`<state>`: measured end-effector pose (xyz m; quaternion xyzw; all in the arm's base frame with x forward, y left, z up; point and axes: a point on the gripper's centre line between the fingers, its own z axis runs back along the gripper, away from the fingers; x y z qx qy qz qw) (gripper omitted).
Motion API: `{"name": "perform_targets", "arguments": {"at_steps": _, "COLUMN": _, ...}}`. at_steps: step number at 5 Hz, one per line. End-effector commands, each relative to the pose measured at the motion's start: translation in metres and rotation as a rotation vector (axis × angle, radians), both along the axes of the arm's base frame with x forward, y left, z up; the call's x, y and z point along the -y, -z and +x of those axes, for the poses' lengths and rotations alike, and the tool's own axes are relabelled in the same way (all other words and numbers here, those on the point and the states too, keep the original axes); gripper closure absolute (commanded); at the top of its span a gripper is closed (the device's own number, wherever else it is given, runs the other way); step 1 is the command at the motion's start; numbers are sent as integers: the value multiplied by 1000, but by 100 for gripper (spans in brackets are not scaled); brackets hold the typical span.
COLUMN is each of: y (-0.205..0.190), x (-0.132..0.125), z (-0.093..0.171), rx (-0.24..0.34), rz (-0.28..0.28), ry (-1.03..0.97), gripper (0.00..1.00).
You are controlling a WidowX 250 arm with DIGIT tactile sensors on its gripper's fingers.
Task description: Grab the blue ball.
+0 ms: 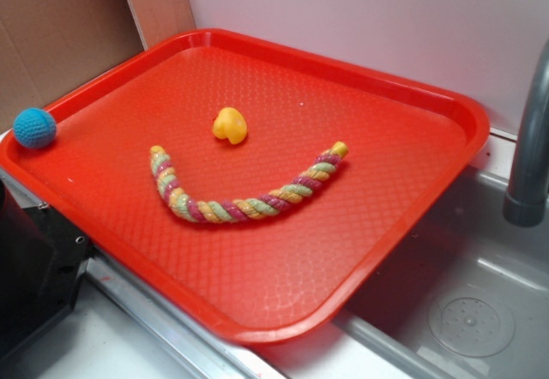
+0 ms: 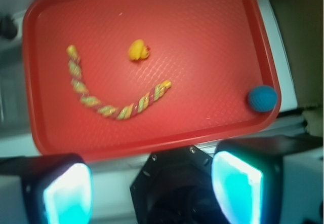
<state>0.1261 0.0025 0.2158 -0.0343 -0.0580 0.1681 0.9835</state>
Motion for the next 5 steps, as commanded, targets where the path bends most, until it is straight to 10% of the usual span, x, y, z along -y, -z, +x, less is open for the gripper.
{"name": "perform_targets", "arguments": {"at_steps": 1, "y": 38, "x": -41, "z": 10, "rx": 93, "rz": 18, "ry": -495, "gripper": 0}}
{"name": "perform_targets", "arguments": {"at_steps": 5, "y": 123, "x": -111, "z": -10, "rx": 18, "rz": 202, "ry": -1054, "gripper": 0}}
